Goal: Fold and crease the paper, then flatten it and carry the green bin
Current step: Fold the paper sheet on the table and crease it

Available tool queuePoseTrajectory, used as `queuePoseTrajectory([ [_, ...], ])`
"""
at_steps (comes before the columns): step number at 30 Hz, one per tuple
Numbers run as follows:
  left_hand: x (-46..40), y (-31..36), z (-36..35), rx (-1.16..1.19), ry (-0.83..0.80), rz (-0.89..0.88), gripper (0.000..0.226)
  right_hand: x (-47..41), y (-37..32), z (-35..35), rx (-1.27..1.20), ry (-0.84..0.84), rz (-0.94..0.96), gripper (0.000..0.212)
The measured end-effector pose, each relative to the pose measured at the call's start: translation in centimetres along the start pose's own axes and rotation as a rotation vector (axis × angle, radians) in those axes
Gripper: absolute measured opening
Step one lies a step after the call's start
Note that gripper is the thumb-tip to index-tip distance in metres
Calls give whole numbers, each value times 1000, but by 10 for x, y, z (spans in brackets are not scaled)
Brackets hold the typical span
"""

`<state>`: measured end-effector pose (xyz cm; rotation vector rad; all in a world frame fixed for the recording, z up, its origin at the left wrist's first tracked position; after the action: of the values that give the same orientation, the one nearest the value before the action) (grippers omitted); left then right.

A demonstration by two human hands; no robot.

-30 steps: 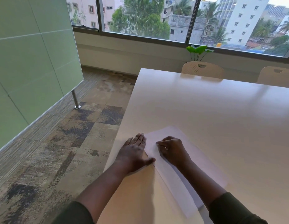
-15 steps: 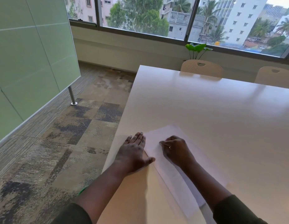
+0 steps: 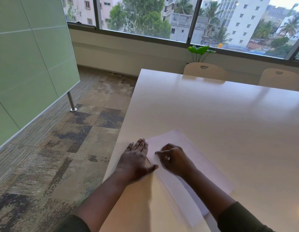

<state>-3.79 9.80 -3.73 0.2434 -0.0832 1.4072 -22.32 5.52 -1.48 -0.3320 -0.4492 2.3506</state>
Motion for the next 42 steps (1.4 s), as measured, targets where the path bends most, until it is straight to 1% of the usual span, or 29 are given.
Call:
queuePoseTrajectory([
  [2, 1, 0, 1, -3, 0, 0, 107, -1, 16, 7, -10, 130, -114, 20],
  [3, 1, 0, 2, -2, -4, 1, 107, -2, 17, 7, -12, 163, -139, 18],
  [4, 1, 1, 3, -2, -9, 2, 108, -3, 12, 5, -7, 159, -124, 16],
  [7, 1, 0, 2, -5, -14, 1, 113, 5, -6, -4, -6, 11, 17, 17],
  [8, 1, 0, 2, -4, -13, 0, 113, 7, -2, -2, -1, -9, 25, 18],
  [10, 1, -1, 1, -8, -17, -2, 113, 5, 19, 7, 18, 64, -49, 21],
  [12, 0, -1, 1, -9, -17, 0, 114, 0, 34, 15, 11, 166, -161, 18],
  [13, 1, -1, 1, -10, -18, 1, 115, -3, 34, 14, 11, 180, -177, 16],
  [14, 0, 0, 2, -11, -19, 0, 115, -4, 28, 12, 20, 162, -155, 16],
  [16, 1, 1, 4, -8, -23, 3, 116, -2, 9, 2, 31, 66, -55, 16],
  [18, 1, 1, 4, -7, -19, 4, 116, 3, 4, 0, 11, 35, -1, 16],
  [21, 1, 1, 4, -3, -3, 4, 115, 0, 21, 8, -13, 149, -108, 20],
  [22, 1, 1, 3, -4, -4, 6, 115, -2, 21, 8, -6, 162, -124, 19],
  [23, 1, 1, 3, -6, -8, 8, 115, -4, 16, 5, 3, 147, -103, 18],
  [26, -1, 1, 1, -13, -2, 9, 113, -2, -9, -6, -7, 7, 68, 17],
  [27, -1, 0, 1, -12, -1, 8, 113, -1, -8, -6, -12, -3, 75, 17],
  [28, -1, 0, 1, -11, -6, 7, 114, -1, -2, -3, -18, 20, 44, 19],
  [30, 0, 1, 2, -10, -11, 6, 115, -4, 13, 2, -21, 131, -57, 22],
  [32, 0, 1, 2, -11, -8, 8, 116, -6, 12, 1, 2, 148, -71, 18],
  [35, 1, 1, 2, -11, -13, 13, 116, 0, -3, -5, -24, 20, 50, 16],
  [36, 1, 1, 2, -10, -15, 13, 116, 4, 1, -2, -23, 2, 57, 16],
  [37, 2, 0, 3, -10, -19, 10, 116, 6, 11, 3, -14, 18, 31, 18],
  [39, 2, 1, 4, -11, -18, 10, 117, 5, 38, 14, -2, 138, -76, 22],
  [41, 3, 1, 5, -7, -16, 11, 117, 2, 55, 22, 19, 235, -203, 17],
  [42, 3, 1, 5, -5, -17, 10, 117, -1, 57, 22, 37, 246, -225, 15],
])
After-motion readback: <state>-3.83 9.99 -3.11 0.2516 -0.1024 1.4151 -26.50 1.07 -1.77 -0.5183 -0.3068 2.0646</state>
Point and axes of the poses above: each hand's wrist, its own x-axis away from the middle knuckle, its own z-axis out of the back of the hand, y = z × x, the point moved 1 cm from there along -x, towards the middle knuckle, and after that the axes turned 12 degrees about -y, right-handed, at the moved point
